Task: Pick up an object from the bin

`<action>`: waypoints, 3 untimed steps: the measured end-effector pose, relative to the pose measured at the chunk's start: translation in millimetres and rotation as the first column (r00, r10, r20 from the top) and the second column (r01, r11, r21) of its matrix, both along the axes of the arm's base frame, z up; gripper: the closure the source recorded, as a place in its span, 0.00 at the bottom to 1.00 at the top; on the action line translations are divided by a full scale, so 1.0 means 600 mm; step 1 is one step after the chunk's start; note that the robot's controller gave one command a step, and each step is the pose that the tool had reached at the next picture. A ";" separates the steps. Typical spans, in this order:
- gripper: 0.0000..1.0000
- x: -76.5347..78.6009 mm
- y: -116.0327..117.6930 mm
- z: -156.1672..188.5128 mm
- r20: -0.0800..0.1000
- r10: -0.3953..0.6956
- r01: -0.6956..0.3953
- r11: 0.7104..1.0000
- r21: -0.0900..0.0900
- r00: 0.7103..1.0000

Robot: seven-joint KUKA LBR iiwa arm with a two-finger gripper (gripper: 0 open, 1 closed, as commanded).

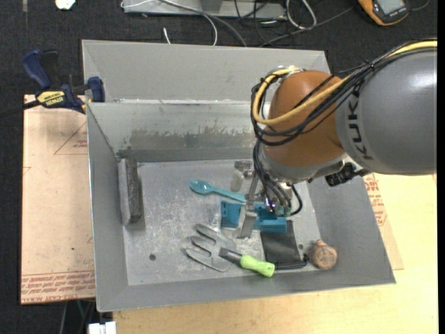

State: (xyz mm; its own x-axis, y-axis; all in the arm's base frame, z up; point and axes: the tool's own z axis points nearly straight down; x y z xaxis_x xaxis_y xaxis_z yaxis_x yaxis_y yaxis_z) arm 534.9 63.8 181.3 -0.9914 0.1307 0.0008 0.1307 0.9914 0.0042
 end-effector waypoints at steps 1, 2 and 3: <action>0.00 -0.018 -0.014 -0.054 0.010 0.004 -0.004 1.000 0.002 1.000; 0.00 0.022 -0.063 -0.110 0.016 0.261 -0.261 0.965 -0.002 0.965; 0.00 -0.010 -0.069 -0.159 0.013 0.127 -0.127 0.992 0.002 0.992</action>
Offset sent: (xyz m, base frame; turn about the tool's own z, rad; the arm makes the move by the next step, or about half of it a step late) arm 0.0239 -0.0513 -0.0736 -0.3064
